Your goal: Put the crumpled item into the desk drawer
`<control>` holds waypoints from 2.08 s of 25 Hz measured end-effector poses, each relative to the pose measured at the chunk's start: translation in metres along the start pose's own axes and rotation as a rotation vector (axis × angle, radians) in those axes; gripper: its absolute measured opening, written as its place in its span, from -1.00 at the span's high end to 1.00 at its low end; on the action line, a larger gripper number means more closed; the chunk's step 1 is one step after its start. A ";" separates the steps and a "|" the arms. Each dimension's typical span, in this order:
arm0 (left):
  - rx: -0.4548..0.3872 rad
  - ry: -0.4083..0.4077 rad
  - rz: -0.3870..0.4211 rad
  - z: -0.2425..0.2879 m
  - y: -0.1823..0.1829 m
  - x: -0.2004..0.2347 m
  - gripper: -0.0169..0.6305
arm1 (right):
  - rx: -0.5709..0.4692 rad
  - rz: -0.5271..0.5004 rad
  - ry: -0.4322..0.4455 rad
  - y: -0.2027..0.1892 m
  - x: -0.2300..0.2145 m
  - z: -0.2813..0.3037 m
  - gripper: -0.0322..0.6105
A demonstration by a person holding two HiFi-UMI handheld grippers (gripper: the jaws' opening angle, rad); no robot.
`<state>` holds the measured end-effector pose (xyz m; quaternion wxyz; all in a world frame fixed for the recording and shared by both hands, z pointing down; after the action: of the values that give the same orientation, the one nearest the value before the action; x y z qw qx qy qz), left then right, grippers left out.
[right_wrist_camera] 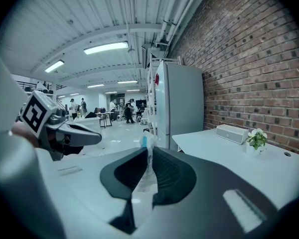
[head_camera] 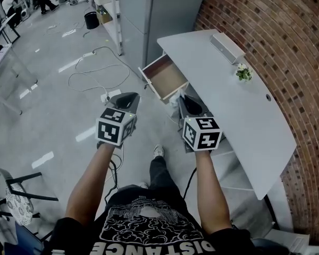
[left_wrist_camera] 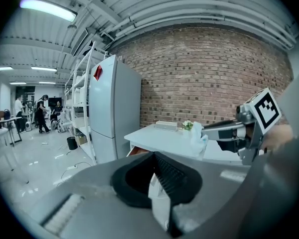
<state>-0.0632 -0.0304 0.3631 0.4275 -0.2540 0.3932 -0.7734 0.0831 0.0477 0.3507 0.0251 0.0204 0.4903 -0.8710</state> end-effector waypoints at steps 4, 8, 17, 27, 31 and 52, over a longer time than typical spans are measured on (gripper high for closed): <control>0.003 0.014 -0.013 0.016 0.002 0.010 0.94 | 0.004 -0.009 0.015 0.001 -0.007 0.017 0.79; 0.008 0.022 -0.018 0.036 0.011 0.019 0.94 | 0.010 -0.011 0.027 0.006 -0.022 0.038 0.79; 0.027 0.039 -0.033 0.088 0.038 0.046 0.94 | 0.024 -0.017 0.067 0.035 -0.055 0.095 0.78; 0.066 0.066 -0.048 0.140 0.078 0.083 0.94 | 0.037 -0.018 0.115 0.083 -0.091 0.155 0.79; 0.056 0.084 -0.057 0.159 0.100 0.098 0.94 | 0.035 -0.028 0.132 0.102 -0.104 0.180 0.78; 0.085 0.151 -0.124 0.244 0.148 0.159 0.94 | 0.074 -0.063 0.219 0.160 -0.161 0.284 0.79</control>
<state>0.1028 -0.3106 0.3873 0.3583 -0.2005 0.3744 -0.8314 0.2505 -0.2742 0.3712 -0.0569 0.1011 0.4582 -0.8812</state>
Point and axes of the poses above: the fingertips, and each gripper's own axes: z forward along the fingers, x to its left, y out of its top, the point moved 2 cm from there along -z, backward along the fingers, and after that the axes turned 12 degrees about x, right-handed, at the moved point
